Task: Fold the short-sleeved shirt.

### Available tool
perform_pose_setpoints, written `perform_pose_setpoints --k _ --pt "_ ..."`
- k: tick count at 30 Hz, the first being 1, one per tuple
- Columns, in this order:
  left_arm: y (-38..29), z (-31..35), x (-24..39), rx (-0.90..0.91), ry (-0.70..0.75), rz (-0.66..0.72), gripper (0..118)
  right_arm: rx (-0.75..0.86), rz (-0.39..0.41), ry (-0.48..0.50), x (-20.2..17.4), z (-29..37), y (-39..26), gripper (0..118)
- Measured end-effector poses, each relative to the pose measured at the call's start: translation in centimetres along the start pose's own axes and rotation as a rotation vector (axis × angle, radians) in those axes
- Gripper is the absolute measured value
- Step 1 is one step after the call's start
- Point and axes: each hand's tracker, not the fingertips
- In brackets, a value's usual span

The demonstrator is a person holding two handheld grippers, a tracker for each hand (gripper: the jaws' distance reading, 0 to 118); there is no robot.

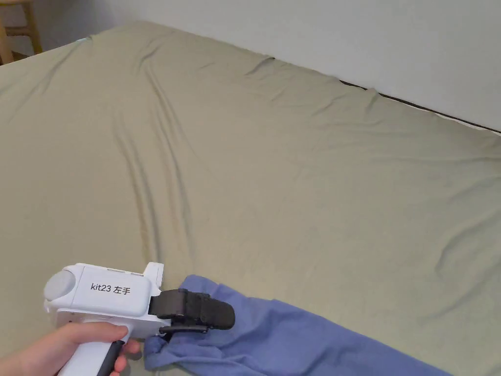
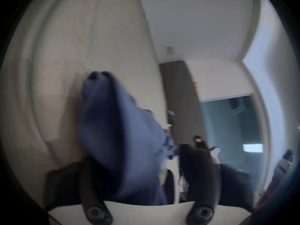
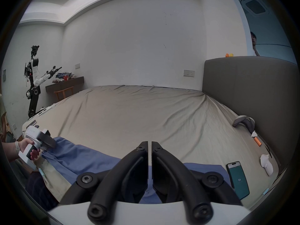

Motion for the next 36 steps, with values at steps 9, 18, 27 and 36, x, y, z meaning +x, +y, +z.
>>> perform_pose_setpoints --k 9,18,27,36 --pt "-3.3 3.0 6.8 0.144 0.395 -0.069 5 0.014 -0.019 0.046 0.1 1.3 -0.2 4" --pt "-3.7 5.9 12.1 0.313 0.873 -0.269 5 0.059 -0.025 0.074 1.7 4.2 -0.7 4" --pt "-13.2 -10.1 25.4 0.294 0.889 -0.733 5 0.073 0.005 0.039 2.4 4.9 -0.7 4" --pt "-16.1 -23.3 18.5 0.098 0.962 -0.764 20 0.065 -0.028 0.078 3.0 5.8 -1.5 4"
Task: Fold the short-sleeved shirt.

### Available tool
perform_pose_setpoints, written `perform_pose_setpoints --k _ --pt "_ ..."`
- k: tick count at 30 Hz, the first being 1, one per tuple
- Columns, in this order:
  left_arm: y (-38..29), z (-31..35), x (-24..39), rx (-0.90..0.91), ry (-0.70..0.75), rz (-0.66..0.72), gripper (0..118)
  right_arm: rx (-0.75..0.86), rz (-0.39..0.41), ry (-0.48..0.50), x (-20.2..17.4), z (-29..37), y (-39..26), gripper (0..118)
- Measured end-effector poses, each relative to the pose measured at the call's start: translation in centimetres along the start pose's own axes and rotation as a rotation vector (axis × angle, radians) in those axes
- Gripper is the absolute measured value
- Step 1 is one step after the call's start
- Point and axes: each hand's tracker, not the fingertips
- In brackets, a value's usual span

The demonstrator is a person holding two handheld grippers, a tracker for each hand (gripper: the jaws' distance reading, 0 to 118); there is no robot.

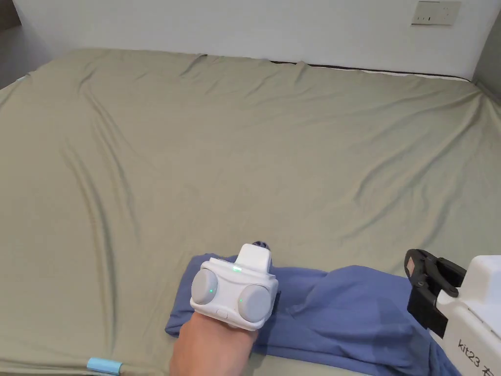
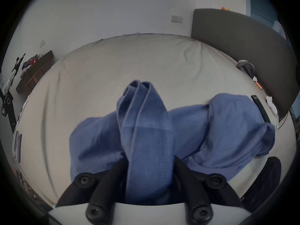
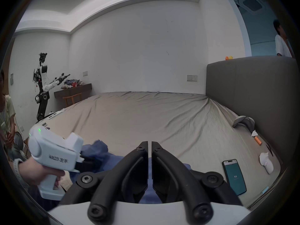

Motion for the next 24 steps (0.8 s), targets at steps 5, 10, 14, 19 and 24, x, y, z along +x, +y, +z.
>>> perform_pose_setpoints --k 5,10,14,19,24 --pt "0.9 5.8 -3.0 0.166 -0.169 0.065 75 0.001 0.005 -0.003 0.4 0.0 -0.1 4" --pt "0.2 11.2 -8.3 0.445 -0.158 0.184 84 -0.008 -0.010 -0.008 0.6 -0.3 -0.3 4" --pt "-2.3 6.7 -10.2 0.404 -0.171 0.298 2 -0.024 -0.008 0.003 0.1 -0.8 -0.6 4" --pt "-5.5 1.8 -5.7 0.323 -0.265 0.341 0 -0.026 -0.009 0.018 -0.6 -1.2 -0.4 4" --pt "-5.9 1.0 1.2 0.328 -0.306 0.242 0 -0.041 -0.003 0.018 -0.5 -1.9 -0.8 4"
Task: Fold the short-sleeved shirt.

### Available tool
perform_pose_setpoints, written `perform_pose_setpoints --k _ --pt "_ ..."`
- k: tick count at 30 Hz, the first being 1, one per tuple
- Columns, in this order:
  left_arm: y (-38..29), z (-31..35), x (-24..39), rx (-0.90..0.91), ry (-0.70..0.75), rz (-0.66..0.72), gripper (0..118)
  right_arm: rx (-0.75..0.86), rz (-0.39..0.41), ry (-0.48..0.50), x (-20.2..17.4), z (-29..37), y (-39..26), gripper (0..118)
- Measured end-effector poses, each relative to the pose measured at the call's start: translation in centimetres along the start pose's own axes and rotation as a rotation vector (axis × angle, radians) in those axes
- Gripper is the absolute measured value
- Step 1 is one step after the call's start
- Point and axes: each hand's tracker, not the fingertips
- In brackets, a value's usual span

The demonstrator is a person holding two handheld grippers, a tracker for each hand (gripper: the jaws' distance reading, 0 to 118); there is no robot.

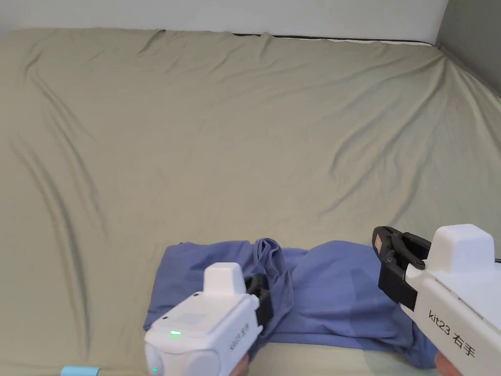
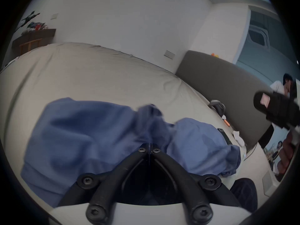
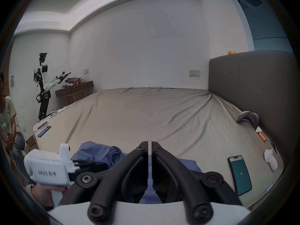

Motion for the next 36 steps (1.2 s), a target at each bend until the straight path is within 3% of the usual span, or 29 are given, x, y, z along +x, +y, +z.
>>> perform_pose_setpoints --k 4,7,11,16,17,18,19,20,21,26,30,32,35,36 --pt "-0.5 -2.0 3.6 -0.101 0.042 -0.143 0 -0.009 -0.001 -0.005 0.4 -0.1 -0.1 4" --pt "0.4 -2.1 2.4 -0.114 0.060 -0.068 0 -0.002 -0.011 -0.009 0.9 0.1 0.0 4" --pt "4.7 2.8 1.8 -0.086 -0.005 -0.122 0 0.003 -0.007 -0.017 1.4 0.1 0.0 4" --pt "9.3 6.1 -5.1 -0.141 -0.041 -0.029 0 -0.020 -0.008 -0.013 1.6 -0.1 -0.4 4" --pt "9.8 6.7 -7.1 -0.150 -0.078 0.003 7 -0.022 -0.004 -0.014 1.5 -0.1 -0.5 4" --pt "10.2 7.1 -8.9 -0.161 -0.100 0.043 28 -0.023 0.000 -0.014 1.4 0.0 -0.5 4" --pt "10.5 7.3 -10.4 -0.172 -0.102 0.074 68 -0.024 0.001 -0.013 1.4 0.1 -0.6 4" --pt "10.6 7.7 -12.3 -0.160 -0.101 0.118 93 -0.027 0.004 -0.014 1.2 0.1 -0.6 4" --pt "10.7 7.8 -14.2 -0.160 -0.120 0.165 106 -0.030 0.005 -0.018 1.1 0.2 -0.7 4" --pt "9.7 6.1 -22.9 -0.265 -0.286 0.514 106 -0.044 -0.016 -0.027 0.9 -0.2 -0.9 4" --pt "7.0 4.4 -26.9 -0.347 -0.360 0.687 106 -0.056 -0.020 -0.038 0.4 -0.8 -1.0 4" --pt "5.7 3.6 -27.4 -0.273 -0.573 0.779 106 -0.070 -0.046 -0.030 0.5 -1.3 -1.3 4" --pt "5.1 0.9 -24.4 -0.286 -0.641 0.763 97 -0.085 -0.053 -0.029 0.4 -2.0 -1.5 4" --pt "5.0 -0.2 -23.0 -0.295 -0.652 0.769 86 -0.089 -0.059 -0.027 0.4 -2.2 -1.6 4"
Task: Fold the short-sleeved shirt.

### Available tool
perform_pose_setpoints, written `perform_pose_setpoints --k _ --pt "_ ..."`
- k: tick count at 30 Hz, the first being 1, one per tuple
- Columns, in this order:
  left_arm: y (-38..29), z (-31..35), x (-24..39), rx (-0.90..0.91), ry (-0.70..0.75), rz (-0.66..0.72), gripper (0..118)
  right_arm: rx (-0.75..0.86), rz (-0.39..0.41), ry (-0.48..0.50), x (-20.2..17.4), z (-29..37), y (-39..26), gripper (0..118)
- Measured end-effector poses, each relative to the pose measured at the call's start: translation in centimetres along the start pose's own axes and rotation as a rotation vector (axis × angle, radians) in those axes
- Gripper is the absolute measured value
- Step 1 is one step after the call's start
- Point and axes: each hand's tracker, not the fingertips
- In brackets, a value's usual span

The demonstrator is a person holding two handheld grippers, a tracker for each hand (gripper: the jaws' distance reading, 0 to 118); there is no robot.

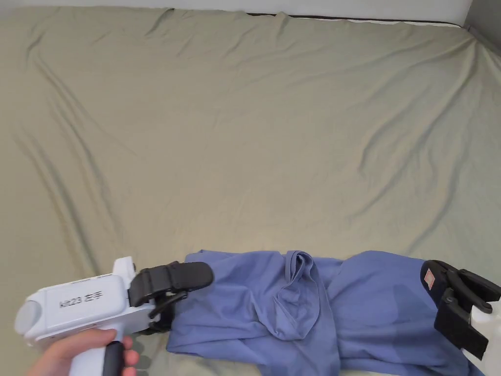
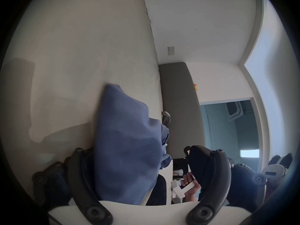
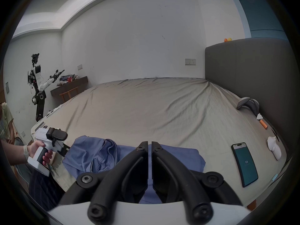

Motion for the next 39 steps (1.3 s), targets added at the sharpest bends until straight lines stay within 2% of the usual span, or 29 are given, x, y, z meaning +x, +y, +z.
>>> perform_pose_setpoints --k 2,3,4,6,8,9,13,16,18,20,24,29,32,35,37,39 --pt "-0.8 -2.9 0.2 -0.011 0.065 0.035 19 -0.013 -0.009 0.003 0.0 -0.5 0.1 4" --pt "-0.3 -2.8 -1.9 -0.011 0.190 0.034 4 -0.015 -0.014 0.003 0.0 -0.8 0.1 4" --pt "-0.7 -3.3 -1.6 0.014 0.304 -0.002 4 -0.017 -0.020 0.002 0.0 -0.8 0.1 4" --pt "-0.6 -2.5 -0.4 0.035 0.233 0.010 4 -0.019 -0.024 0.004 -0.1 -0.9 0.2 4" --pt "-0.7 -1.9 0.3 0.049 0.384 0.000 4 -0.018 -0.019 0.006 -0.1 -0.9 0.1 4" --pt "-0.9 -1.3 0.8 0.073 0.361 -0.014 4 -0.020 -0.019 0.008 0.0 -0.9 0.1 4" --pt "-0.7 2.4 3.4 0.152 0.510 -0.111 3 -0.013 -0.022 0.015 0.1 -0.4 0.2 4" --pt "-0.2 5.7 5.3 0.210 0.651 -0.159 3 -0.002 -0.004 0.016 0.0 0.0 0.5 4" --pt "-0.6 6.4 7.3 0.224 0.819 -0.278 3 0.008 0.005 0.018 0.0 0.3 0.7 4" --pt "-1.6 5.7 9.2 0.253 0.877 -0.309 3 0.012 0.007 0.018 0.0 0.4 0.9 4" --pt "-5.0 -0.3 14.0 0.259 1.007 -0.496 3 0.034 0.033 -0.012 0.0 0.7 1.1 4" --pt "-10.3 -11.4 18.6 0.231 1.038 -0.709 3 0.040 0.050 -0.039 0.4 0.9 1.0 4" --pt "-13.1 -18.4 17.7 0.152 1.079 -0.844 3 0.050 0.043 -0.048 1.0 1.1 1.0 4" --pt "-15.3 -23.8 15.4 0.058 1.118 -0.915 3 0.051 0.041 -0.058 1.7 1.2 0.9 4" --pt "-15.6 -25.7 13.2 0.028 1.221 -0.967 3 0.046 0.029 -0.058 2.2 1.4 0.8 4" --pt "-15.2 -25.8 12.4 0.031 1.215 -0.953 3 0.046 0.023 -0.063 2.5 1.7 0.7 4"
